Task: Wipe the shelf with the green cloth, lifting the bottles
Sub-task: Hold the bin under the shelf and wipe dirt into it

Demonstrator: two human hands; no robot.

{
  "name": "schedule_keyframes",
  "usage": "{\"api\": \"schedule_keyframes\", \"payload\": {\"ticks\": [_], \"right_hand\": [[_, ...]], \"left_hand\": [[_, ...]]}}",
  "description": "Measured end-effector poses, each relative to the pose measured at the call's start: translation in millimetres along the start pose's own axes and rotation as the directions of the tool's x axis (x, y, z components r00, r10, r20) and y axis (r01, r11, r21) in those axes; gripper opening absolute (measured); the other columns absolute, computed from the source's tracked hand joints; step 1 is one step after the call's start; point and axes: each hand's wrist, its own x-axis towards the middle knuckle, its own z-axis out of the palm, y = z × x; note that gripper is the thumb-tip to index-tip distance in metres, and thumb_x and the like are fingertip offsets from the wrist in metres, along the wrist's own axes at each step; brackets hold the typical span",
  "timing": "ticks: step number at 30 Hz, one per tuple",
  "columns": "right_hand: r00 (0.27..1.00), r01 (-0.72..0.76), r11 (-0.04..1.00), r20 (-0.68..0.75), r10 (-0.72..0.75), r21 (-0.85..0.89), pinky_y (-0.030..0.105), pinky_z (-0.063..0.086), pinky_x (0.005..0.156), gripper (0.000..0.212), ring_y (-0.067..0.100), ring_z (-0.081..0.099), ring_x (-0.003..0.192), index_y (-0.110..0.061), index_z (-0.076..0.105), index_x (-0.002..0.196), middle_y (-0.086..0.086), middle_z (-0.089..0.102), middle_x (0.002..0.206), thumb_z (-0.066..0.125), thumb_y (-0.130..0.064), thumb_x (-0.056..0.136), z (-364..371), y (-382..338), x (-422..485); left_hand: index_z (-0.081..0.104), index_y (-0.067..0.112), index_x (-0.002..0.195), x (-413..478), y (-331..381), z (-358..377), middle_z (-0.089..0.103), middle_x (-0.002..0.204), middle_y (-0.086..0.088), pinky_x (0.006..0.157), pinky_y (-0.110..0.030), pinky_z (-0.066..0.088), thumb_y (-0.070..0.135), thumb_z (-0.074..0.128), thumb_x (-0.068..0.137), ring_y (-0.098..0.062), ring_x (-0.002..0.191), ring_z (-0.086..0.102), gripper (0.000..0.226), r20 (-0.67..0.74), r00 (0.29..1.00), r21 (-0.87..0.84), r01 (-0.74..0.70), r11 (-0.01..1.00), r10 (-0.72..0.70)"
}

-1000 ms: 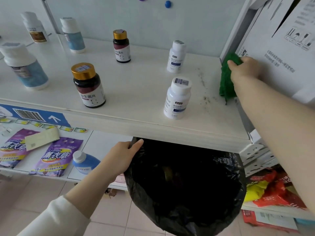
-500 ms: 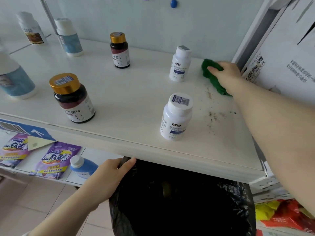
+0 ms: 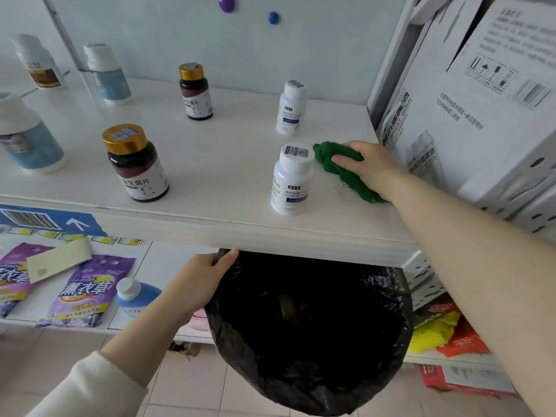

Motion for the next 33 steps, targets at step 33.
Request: {"api": "schedule_keyframes", "payload": {"ticks": [33], "right_hand": [[0.995,0.076,0.988,-0.059,-0.085,-0.131,0.018,0.034,0.089,0.034,0.018,0.051,0.119,-0.020,0.056,0.122,0.002,0.058,0.128,0.056,-0.027,0.088,15.9,-15.8,-117.4]], "left_hand": [[0.059,0.013,0.070,3.5,-3.9,0.9,0.059,0.073,-0.005,0.066,-0.031,0.044,0.044,0.049,0.089,-0.022,0.070,0.055,0.038,-0.016,1.000,-0.007,0.009,1.000,-0.009]]}}
